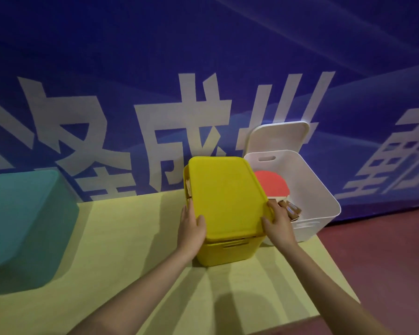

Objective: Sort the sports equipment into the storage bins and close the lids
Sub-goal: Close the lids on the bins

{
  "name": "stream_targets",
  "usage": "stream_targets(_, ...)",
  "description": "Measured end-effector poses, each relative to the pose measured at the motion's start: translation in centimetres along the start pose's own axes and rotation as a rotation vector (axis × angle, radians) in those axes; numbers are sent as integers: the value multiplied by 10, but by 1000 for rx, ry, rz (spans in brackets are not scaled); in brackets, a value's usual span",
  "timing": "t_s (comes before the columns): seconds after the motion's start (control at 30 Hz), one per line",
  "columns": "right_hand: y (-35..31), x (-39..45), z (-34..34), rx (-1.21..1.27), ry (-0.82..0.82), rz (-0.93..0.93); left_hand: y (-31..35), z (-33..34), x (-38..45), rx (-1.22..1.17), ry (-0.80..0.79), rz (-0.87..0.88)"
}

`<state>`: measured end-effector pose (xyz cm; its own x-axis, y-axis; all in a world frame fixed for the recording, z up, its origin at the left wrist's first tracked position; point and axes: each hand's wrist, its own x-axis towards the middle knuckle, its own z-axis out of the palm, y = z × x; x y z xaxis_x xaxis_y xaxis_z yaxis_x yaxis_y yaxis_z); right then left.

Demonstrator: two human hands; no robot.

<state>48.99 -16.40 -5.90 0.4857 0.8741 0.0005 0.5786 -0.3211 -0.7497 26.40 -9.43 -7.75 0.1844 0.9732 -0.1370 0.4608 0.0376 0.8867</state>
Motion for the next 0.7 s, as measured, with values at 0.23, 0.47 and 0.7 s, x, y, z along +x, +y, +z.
stream_targets(0.23, 9, -16, 33, -56, 168, -104, -7, 13, -12, -15, 111, 43)
stream_targets(0.47, 23, -22, 40, 34, 195, -125, -13, 12, -17, -52, 104, 58)
stream_targets(0.7, 11, -8, 38, 2, 206, -167, -5, -3, 22, -112, 189, -79)
